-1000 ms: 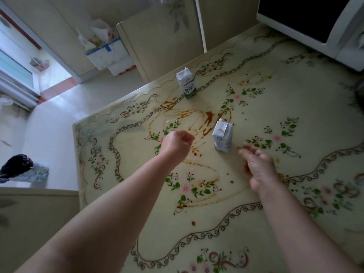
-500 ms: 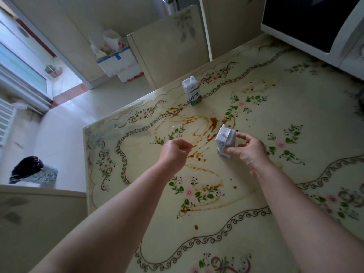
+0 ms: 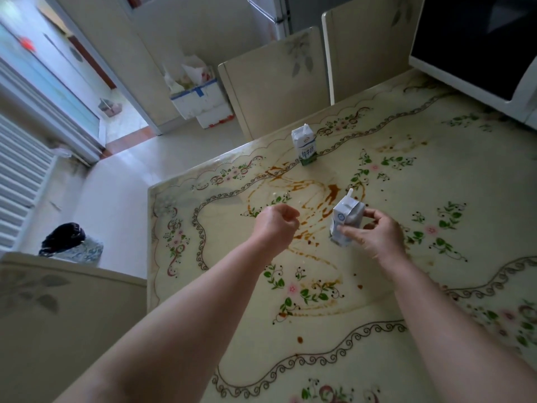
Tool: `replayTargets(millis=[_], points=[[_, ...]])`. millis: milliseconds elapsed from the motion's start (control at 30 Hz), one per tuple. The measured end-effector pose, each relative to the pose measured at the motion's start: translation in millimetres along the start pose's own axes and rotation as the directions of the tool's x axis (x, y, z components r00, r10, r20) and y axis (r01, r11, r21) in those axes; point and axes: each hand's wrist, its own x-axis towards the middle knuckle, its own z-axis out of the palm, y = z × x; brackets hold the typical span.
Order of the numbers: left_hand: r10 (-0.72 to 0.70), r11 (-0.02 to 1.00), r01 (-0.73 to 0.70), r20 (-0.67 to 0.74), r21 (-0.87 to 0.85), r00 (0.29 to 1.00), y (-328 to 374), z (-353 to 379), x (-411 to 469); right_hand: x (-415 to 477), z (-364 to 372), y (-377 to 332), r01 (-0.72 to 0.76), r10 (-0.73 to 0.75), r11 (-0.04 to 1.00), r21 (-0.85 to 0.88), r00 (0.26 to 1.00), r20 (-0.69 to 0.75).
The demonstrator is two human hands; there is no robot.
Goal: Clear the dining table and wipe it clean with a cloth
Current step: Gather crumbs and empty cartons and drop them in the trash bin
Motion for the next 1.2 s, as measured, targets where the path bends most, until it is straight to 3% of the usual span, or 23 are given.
replayTargets(millis=[267, 900, 1200], points=[[-0.03, 0.999, 0.032, -0.109, 0.015, 0.994, 28, -1, 46, 30, -9, -10, 0.018, -0.011, 0.996, 0.089, 0.998, -0.069], [-0.199, 0.98, 0.19, -0.191, -0.065, 0.961, 63, 23, 205, 132, -14, -21, 0.156, -0.14, 0.969, 0.189, 0.985, -0.097], [-0.106, 0.994, 0.099, -0.197, -0.045, 0.975, 69, 36, 229, 142, -7, -10, 0.167, -0.144, 0.967, 0.19, 0.981, -0.127]])
